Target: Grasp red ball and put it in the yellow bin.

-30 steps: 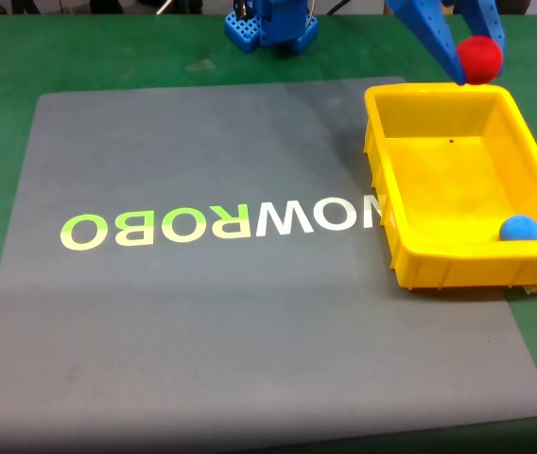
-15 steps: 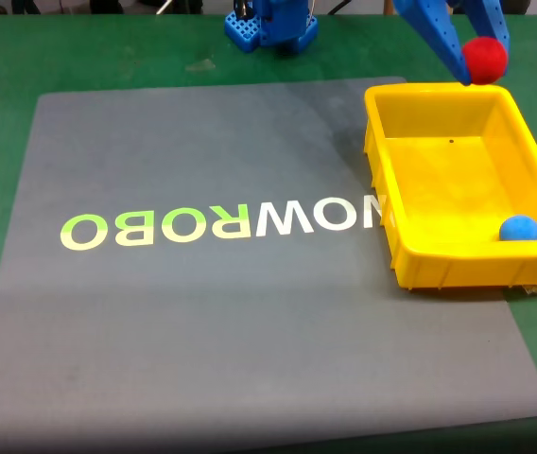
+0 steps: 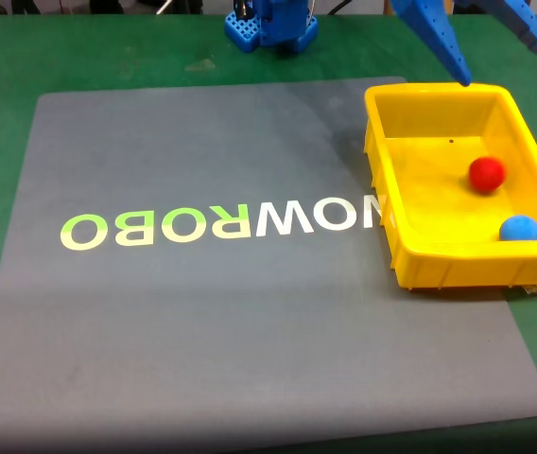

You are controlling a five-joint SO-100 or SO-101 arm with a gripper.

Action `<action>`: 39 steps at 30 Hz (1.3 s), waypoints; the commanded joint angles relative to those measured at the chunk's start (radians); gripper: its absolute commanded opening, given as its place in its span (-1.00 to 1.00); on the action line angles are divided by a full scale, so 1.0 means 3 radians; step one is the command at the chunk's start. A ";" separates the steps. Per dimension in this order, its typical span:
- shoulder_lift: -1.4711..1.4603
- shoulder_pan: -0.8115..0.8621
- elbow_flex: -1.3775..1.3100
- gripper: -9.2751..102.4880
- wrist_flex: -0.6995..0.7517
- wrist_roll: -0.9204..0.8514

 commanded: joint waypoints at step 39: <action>0.5042 0.1181 0.5589 -0.83 0.0762 -0.0931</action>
